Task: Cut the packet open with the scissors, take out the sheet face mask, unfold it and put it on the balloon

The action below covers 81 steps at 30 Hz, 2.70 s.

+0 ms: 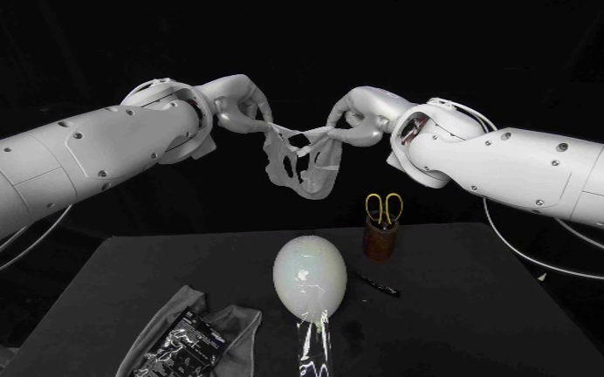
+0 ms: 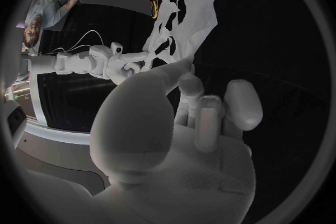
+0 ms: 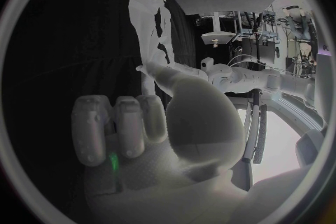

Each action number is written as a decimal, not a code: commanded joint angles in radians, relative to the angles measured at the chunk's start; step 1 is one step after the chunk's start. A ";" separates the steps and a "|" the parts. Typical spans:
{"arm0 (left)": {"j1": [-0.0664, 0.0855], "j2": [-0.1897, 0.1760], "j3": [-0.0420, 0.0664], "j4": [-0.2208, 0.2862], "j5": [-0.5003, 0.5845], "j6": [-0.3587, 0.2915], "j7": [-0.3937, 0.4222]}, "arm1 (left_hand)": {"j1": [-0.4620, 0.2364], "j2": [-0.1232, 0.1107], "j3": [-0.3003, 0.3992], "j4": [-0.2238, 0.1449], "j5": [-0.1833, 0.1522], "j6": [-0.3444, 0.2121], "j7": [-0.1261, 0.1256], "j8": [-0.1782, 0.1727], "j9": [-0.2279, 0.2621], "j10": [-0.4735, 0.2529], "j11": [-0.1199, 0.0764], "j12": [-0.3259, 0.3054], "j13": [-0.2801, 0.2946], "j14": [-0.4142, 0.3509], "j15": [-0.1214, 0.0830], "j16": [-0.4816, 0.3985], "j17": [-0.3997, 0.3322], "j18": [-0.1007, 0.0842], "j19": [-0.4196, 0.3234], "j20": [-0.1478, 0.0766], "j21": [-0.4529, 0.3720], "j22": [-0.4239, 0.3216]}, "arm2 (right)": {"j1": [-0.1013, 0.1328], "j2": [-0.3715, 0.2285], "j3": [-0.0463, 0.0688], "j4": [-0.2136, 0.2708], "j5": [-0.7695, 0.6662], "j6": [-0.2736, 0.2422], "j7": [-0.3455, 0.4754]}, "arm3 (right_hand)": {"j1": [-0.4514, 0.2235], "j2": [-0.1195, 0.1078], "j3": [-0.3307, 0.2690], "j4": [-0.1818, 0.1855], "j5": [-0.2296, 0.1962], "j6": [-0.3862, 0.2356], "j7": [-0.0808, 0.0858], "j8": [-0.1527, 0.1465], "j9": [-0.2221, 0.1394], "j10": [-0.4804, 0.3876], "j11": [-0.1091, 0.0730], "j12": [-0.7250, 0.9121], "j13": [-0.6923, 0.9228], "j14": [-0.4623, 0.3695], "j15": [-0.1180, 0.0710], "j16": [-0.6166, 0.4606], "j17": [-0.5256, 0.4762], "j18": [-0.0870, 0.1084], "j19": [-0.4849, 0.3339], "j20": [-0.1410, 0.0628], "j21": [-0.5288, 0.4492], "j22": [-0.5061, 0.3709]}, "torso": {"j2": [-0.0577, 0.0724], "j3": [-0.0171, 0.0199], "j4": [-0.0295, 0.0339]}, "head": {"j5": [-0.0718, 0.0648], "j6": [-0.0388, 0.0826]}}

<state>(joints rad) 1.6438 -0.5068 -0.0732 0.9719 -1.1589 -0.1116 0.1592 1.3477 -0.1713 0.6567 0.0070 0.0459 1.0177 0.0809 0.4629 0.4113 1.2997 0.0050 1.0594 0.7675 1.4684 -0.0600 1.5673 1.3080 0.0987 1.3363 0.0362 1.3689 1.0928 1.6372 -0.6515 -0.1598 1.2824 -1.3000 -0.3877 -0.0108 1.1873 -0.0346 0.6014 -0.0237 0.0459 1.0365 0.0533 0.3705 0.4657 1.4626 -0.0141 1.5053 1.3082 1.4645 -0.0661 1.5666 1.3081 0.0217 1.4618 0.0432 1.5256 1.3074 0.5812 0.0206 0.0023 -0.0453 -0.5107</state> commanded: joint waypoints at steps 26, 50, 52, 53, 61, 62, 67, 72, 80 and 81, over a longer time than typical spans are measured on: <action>0.000 0.001 0.001 -0.002 0.009 -0.001 0.009 | 0.007 0.004 0.011 -0.002 0.003 0.005 -0.001 0.006 0.054 0.012 -0.009 -0.003 -0.001 0.102 -0.003 0.004 0.263 -0.006 0.002 0.001 0.005 0.000 | 0.000 -0.002 0.001 0.022 0.057 0.007 -0.012 | 0.011 -0.002 -0.001 0.009 0.003 0.007 0.001 0.064 0.104 0.084 -0.004 0.004 0.221 0.106 -0.006 0.004 0.263 -0.012 0.085 -0.001 0.005 0.250 | 0.000 0.0001 0.0005 | 0.000 -0.005; -0.026 -0.013 -0.004 -0.020 0.011 -0.013 0.025 | 0.006 0.003 0.013 -0.002 0.003 0.005 -0.001 0.006 0.054 0.012 -0.009 -0.004 -0.001 0.102 -0.003 0.003 0.262 -0.006 0.002 0.001 0.005 0.000 | -0.012 -0.007 -0.002 0.180 0.296 -0.134 -0.070 | 0.015 -0.001 0.002 0.012 0.003 0.005 0.001 0.063 0.103 0.083 -0.004 0.003 0.220 0.106 -0.007 0.004 0.263 -0.009 0.080 -0.002 -0.004 0.247 | -0.001 -0.0027 0.0000 | 0.010 -0.025; -0.031 -0.016 -0.004 -0.022 0.015 -0.015 0.028 | 0.006 0.003 0.013 -0.002 0.003 0.005 -0.001 0.006 0.054 0.012 -0.009 -0.004 -0.001 0.102 -0.003 0.003 0.262 -0.006 0.002 0.001 0.005 0.000 | -0.019 -0.005 -0.003 0.196 0.333 -0.152 -0.077 | 0.016 0.000 0.003 0.013 0.003 0.004 0.002 0.062 0.103 0.082 -0.004 0.000 0.218 0.106 -0.007 0.004 0.263 -0.009 0.078 -0.002 -0.007 0.246 | -0.001 -0.0021 -0.0006 | 0.021 -0.031; -0.036 -0.019 -0.005 -0.023 0.020 -0.016 0.030 | 0.006 0.003 0.013 -0.002 0.003 0.005 -0.001 0.006 0.054 0.011 -0.009 -0.005 -0.003 0.102 -0.003 0.003 0.261 -0.006 0.001 0.001 0.004 -0.002 | -0.025 -0.003 -0.004 0.207 0.362 -0.166 -0.080 | 0.017 0.001 0.003 0.013 0.003 0.003 0.002 0.062 0.103 0.082 -0.003 -0.001 0.217 0.106 -0.007 0.004 0.263 -0.008 0.077 -0.003 -0.009 0.246 | 0.000 -0.0020 -0.0010 | 0.037 -0.034; -0.059 -0.039 -0.009 -0.020 0.027 -0.029 0.038 | 0.006 0.003 0.013 -0.002 0.003 0.005 -0.001 0.006 0.054 0.011 -0.008 -0.006 -0.004 0.102 -0.003 0.003 0.261 -0.006 0.002 0.001 0.005 -0.001 | -0.075 0.019 -0.006 0.259 0.530 -0.227 -0.086 | 0.020 0.002 0.005 0.014 0.003 0.000 0.003 0.060 0.103 0.080 -0.003 -0.006 0.214 0.106 -0.007 0.004 0.263 -0.005 0.069 -0.003 -0.023 0.241 | 0.000 0.0003 0.0035 | 0.071 -0.055; -0.061 -0.042 -0.009 -0.019 0.027 -0.030 0.039 | 0.006 0.003 0.014 -0.002 0.003 0.004 -0.001 0.006 0.054 0.011 -0.008 -0.006 -0.004 0.102 -0.003 0.003 0.261 -0.006 0.001 0.001 0.004 -0.001 | -0.080 0.022 -0.006 0.262 0.545 -0.232 -0.085 | 0.021 0.002 0.005 0.014 0.003 0.000 0.003 0.060 0.103 0.080 -0.003 -0.006 0.214 0.106 -0.007 0.004 0.263 -0.004 0.068 -0.003 -0.025 0.240 | 0.001 0.0000 0.0040 | 0.073 -0.057; -0.065 -0.056 -0.010 -0.010 0.028 -0.037 0.043 | 0.006 0.003 0.014 -0.002 0.003 0.004 -0.001 0.006 0.054 0.011 -0.008 -0.006 -0.004 0.102 -0.003 0.003 0.261 -0.006 0.001 0.001 0.004 -0.001 | -0.104 0.038 -0.009 0.270 0.626 -0.246 -0.074 | 0.020 0.001 0.005 0.015 0.003 -0.001 0.004 0.060 0.103 0.080 -0.002 -0.006 0.214 0.106 -0.007 0.004 0.263 -0.004 0.067 -0.003 -0.027 0.240 | 0.001 -0.0005 0.0045 | 0.081 -0.060; -0.068 -0.062 -0.010 -0.008 0.028 -0.041 0.047 | 0.006 0.003 0.014 -0.002 0.003 0.004 -0.001 0.006 0.054 0.011 -0.008 -0.006 -0.004 0.102 -0.003 0.003 0.261 -0.006 0.001 0.001 0.004 -0.001 | -0.121 0.053 -0.014 0.278 0.678 -0.262 -0.069 | 0.021 0.002 0.005 0.016 0.003 -0.002 0.004 0.059 0.103 0.079 -0.002 -0.007 0.214 0.106 -0.007 0.004 0.263 -0.003 0.065 -0.003 -0.031 0.238 | -0.001 -0.0013 0.0046 | 0.078 -0.063; -0.070 -0.070 -0.011 -0.007 0.028 -0.039 0.048 | 0.006 0.003 0.014 -0.002 0.003 0.004 -0.001 0.006 0.054 0.011 -0.008 -0.006 -0.004 0.102 -0.003 0.003 0.261 -0.006 0.001 0.001 0.004 -0.001 | -0.131 0.051 -0.017 0.277 0.675 -0.269 -0.072 | 0.023 0.003 0.006 0.017 0.003 -0.003 0.005 0.059 0.103 0.079 -0.002 -0.008 0.213 0.106 -0.007 0.004 0.263 -0.002 0.064 -0.003 -0.032 0.238 | -0.002 -0.0005 0.0048 | 0.079 -0.063; -0.071 -0.072 -0.011 -0.004 0.028 -0.038 0.048 | 0.006 0.003 0.014 -0.002 0.003 0.004 -0.001 0.006 0.054 0.011 -0.008 -0.006 -0.004 0.102 -0.003 0.003 0.261 -0.006 0.001 0.001 0.004 -0.001 | -0.132 0.050 -0.017 0.271 0.666 -0.264 -0.072 | 0.023 0.003 0.006 0.017 0.003 -0.003 0.005 0.059 0.103 0.079 -0.002 -0.008 0.213 0.106 -0.007 0.004 0.263 -0.002 0.064 -0.003 -0.032 0.238 | -0.002 -0.0004 0.0051 | 0.079 -0.063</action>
<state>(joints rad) 1.5726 -0.5784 -0.0849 0.9631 -1.1388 -0.1397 0.1941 1.3465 -0.1752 0.6636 0.0054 0.0455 1.0174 0.0806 0.4658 0.4113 1.3033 0.0014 1.0593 0.7639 1.4704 -0.0580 1.5670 1.3080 0.0988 1.3362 0.0362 1.3689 1.0913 1.5061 -0.5998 -0.1773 1.5584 -0.6375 -0.6398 -0.0859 1.2045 -0.0359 0.6058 -0.0136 0.0434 1.0281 0.0608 0.3757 0.4656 1.4609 -0.0124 1.4975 1.3073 1.4643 -0.0659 1.5673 1.3078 0.0217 1.4618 0.0432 1.4965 1.3079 0.5797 0.0190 0.0070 0.0335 -0.5736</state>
